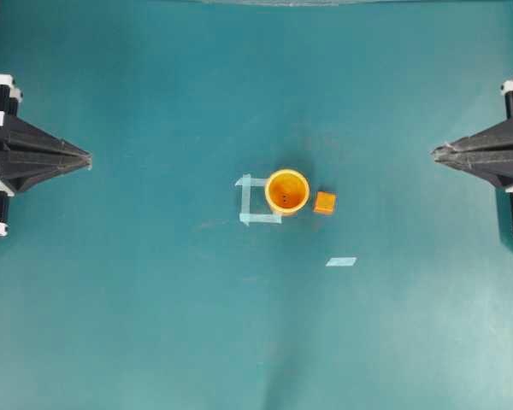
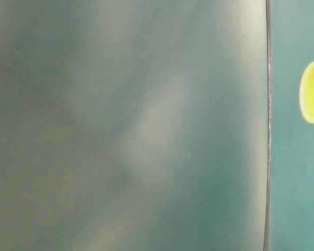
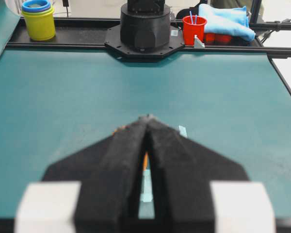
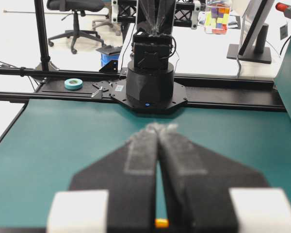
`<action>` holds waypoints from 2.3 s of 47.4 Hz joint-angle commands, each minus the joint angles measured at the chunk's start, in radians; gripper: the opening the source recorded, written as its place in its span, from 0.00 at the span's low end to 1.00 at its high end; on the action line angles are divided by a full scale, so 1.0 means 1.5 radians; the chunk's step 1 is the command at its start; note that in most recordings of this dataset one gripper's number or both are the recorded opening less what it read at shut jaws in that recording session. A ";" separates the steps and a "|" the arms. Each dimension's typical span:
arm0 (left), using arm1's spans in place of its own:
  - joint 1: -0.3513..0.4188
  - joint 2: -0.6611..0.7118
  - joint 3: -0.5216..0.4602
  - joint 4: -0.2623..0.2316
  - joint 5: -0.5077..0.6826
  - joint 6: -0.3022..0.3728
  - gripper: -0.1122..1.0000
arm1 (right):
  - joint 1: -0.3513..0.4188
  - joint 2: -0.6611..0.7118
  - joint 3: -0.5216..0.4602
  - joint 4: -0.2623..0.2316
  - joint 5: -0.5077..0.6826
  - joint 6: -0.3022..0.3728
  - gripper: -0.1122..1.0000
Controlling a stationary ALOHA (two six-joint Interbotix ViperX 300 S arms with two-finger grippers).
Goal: Lift the orange cup with left arm.
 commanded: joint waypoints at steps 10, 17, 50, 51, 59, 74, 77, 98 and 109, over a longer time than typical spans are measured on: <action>0.015 0.035 -0.019 0.001 0.001 -0.005 0.22 | 0.000 0.001 -0.018 -0.001 -0.003 -0.001 0.10; 0.016 0.069 -0.024 0.000 -0.002 -0.009 0.40 | 0.000 0.001 -0.018 -0.001 0.000 -0.001 0.10; 0.034 0.338 -0.120 0.000 -0.044 -0.010 0.85 | 0.000 0.001 -0.018 -0.001 0.000 -0.001 0.10; 0.034 0.347 -0.125 0.000 -0.044 -0.010 0.86 | 0.000 0.001 -0.018 -0.001 0.000 -0.001 0.10; 0.034 0.420 -0.160 0.000 -0.051 -0.011 0.87 | 0.000 0.001 -0.018 -0.001 0.002 -0.001 0.10; 0.034 0.552 -0.202 -0.002 -0.054 -0.017 0.87 | 0.000 0.001 -0.018 -0.001 0.010 0.000 0.10; 0.034 0.572 -0.206 -0.002 -0.059 -0.021 0.87 | 0.001 0.001 -0.018 -0.001 0.010 0.000 0.10; 0.029 0.701 -0.251 -0.002 -0.117 -0.046 0.87 | 0.000 0.001 -0.018 -0.001 0.011 -0.001 0.10; 0.020 0.751 -0.301 -0.001 -0.117 -0.046 0.87 | 0.000 0.001 -0.018 -0.001 0.013 -0.001 0.10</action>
